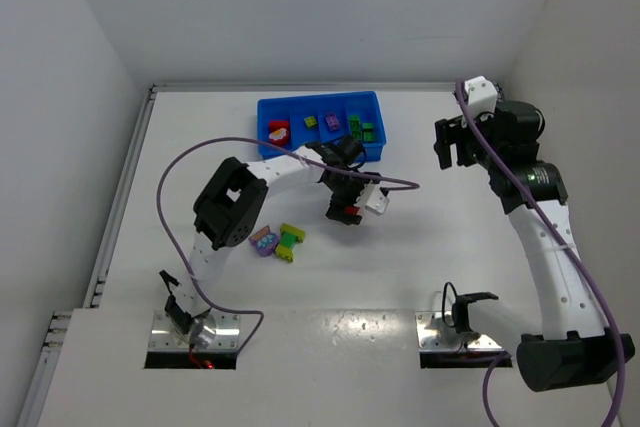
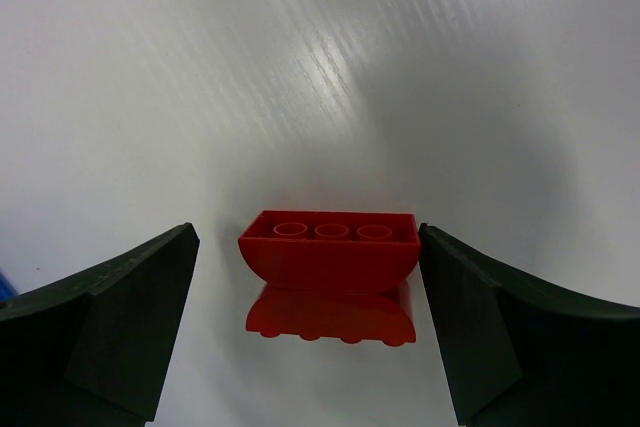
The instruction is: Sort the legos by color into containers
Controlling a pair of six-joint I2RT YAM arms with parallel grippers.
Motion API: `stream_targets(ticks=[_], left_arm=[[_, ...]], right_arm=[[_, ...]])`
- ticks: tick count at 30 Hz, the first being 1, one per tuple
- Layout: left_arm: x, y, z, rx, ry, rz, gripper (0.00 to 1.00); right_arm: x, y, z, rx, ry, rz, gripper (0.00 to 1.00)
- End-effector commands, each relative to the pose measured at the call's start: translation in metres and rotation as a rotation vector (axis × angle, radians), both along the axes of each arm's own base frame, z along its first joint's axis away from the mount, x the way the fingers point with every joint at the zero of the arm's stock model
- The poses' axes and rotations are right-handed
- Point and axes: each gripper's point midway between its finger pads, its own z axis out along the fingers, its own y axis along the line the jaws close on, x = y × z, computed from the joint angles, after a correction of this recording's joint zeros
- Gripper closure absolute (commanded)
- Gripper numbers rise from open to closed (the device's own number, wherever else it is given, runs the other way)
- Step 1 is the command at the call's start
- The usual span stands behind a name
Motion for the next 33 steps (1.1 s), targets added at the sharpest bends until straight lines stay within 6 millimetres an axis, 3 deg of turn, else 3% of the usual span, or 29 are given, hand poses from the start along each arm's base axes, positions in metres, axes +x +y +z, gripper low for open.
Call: stream_targets(ticks=[1,6,12,19,23,27,28,29,30,31,32,33], left_arm=[[0.011,-0.009,0.009,-0.040,-0.026,-0.017,0.03],[0.010,-0.006,0.003,-0.020,-0.011,-0.007,0.04],[0.007,-0.002,-0.003,0.005,0.004,-0.003,0.13],[0.007,-0.002,-0.005,0.012,0.036,0.041,0.46],[0.011,-0.009,0.013,-0.052,0.141,0.146,0.67],[0.024,-0.023,0.097,-0.295,0.399,0.333,0.71],[0.041,-0.031,0.124,-0.410,0.394,0.361,0.71],[0.049,-0.031,0.145,-0.485,0.435,0.406,0.73],[0.048,-0.016,0.167,-0.534,0.592,0.556,0.74],[0.057,-0.013,0.186,-0.605,0.619,0.613,0.76],[0.073,-0.013,0.220,-0.748,0.576,0.615,0.78],[0.075,-0.006,0.236,-0.792,0.685,0.710,0.81]], right_arm=[[0.000,-0.007,0.005,-0.003,-0.021,-0.023,0.24],[0.000,-0.007,0.001,-0.004,-0.012,-0.023,0.24],[-0.001,-0.007,-0.004,-0.004,-0.001,-0.023,0.24],[-0.001,-0.004,-0.010,0.003,0.008,-0.007,0.24],[-0.003,0.004,-0.018,0.058,0.029,0.005,0.24],[-0.004,0.021,-0.033,0.180,0.065,0.026,0.24],[-0.003,0.026,-0.028,0.213,0.042,0.037,0.24],[-0.004,0.036,-0.028,0.260,0.047,0.068,0.24],[-0.005,0.042,-0.032,0.321,0.063,0.066,0.24],[-0.005,0.048,-0.027,0.364,0.049,0.078,0.24],[-0.004,0.053,-0.016,0.413,-0.002,0.105,0.24],[-0.003,0.058,-0.010,0.468,-0.019,0.106,0.24]])
